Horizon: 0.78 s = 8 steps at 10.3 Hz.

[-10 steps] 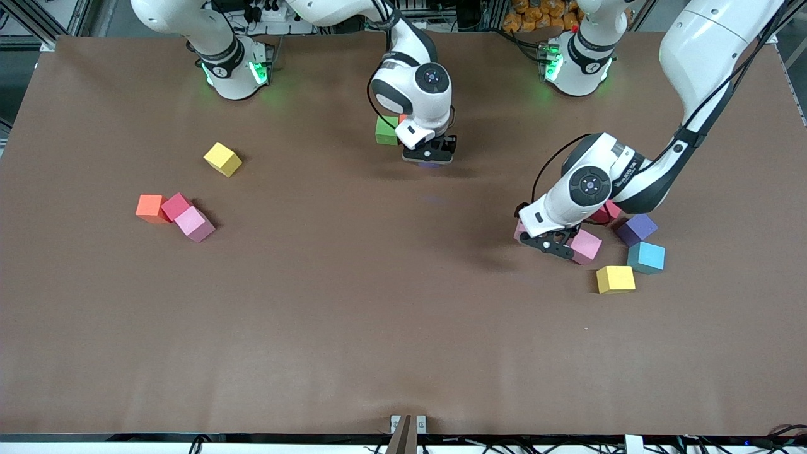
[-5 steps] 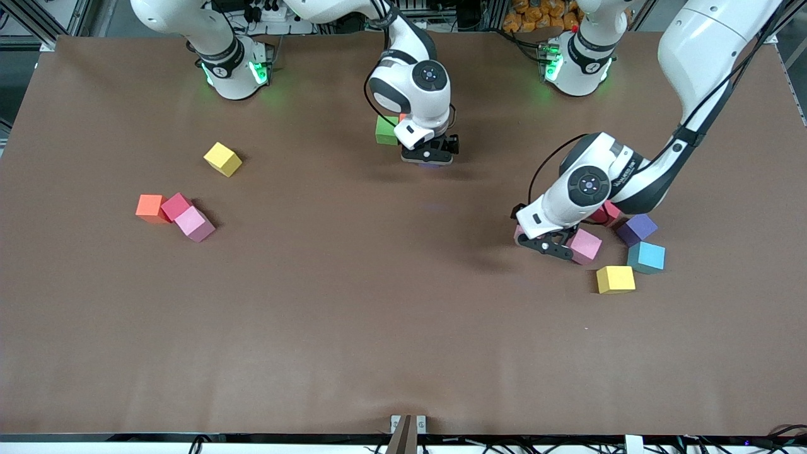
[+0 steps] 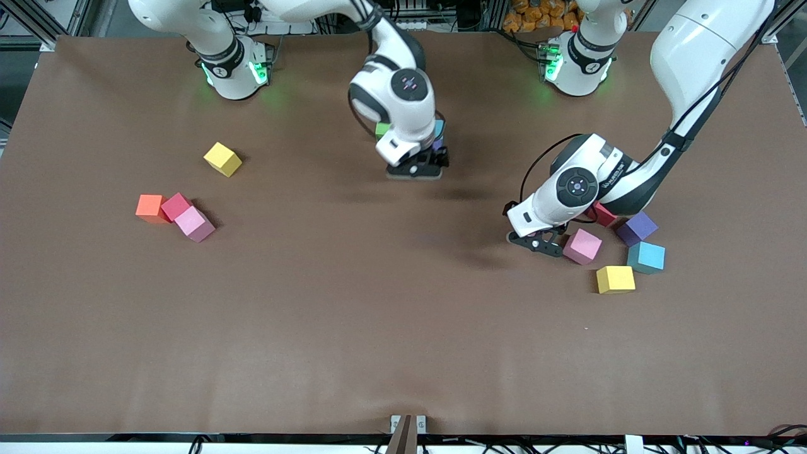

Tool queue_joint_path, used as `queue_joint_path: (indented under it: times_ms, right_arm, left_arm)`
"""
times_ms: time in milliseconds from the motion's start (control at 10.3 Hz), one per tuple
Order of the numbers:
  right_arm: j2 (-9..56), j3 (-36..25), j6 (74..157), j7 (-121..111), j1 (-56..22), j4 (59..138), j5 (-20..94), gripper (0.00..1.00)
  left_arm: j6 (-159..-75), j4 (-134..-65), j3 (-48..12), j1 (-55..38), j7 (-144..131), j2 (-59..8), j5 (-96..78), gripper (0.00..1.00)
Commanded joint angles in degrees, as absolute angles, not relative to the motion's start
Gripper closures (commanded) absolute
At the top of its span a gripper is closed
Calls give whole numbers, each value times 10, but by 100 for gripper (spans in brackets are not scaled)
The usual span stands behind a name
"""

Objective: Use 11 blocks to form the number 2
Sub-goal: 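Set purple against cyan with the right gripper while the left gripper grasps pink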

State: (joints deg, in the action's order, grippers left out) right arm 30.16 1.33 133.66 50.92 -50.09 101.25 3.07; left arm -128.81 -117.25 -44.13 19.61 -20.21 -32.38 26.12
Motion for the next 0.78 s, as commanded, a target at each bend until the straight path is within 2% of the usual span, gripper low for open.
queue_joint_path:
  times_ms: [0,195,390,487,584,682]
  right_arm:
    - [262,22,1291,387,-424,1024,23,0]
    - [242,22,1251,273,-357,1025,23,0]
    - [227,21,1221,174,-301,1029,23,0]
    - [214,21,1224,130,-275,1054,23,0]
    - [197,20,1226,86,-252,1078,23,0]
    - [170,19,1226,44,-228,1108,22,0]
  left_arm:
    - [-1292,-1167,-436,195,-207,-333,260,0]
    - [-1296,-1166,-434,195,-207,-343,261,1]
    - [-1298,-1165,-430,197,-209,-347,295,53]
    - [-1298,-1165,-430,197,-208,-347,296,68]
    - [-1298,-1163,-430,194,-209,-346,296,76]
    - [-1298,-1151,-430,184,-224,-346,294,78]
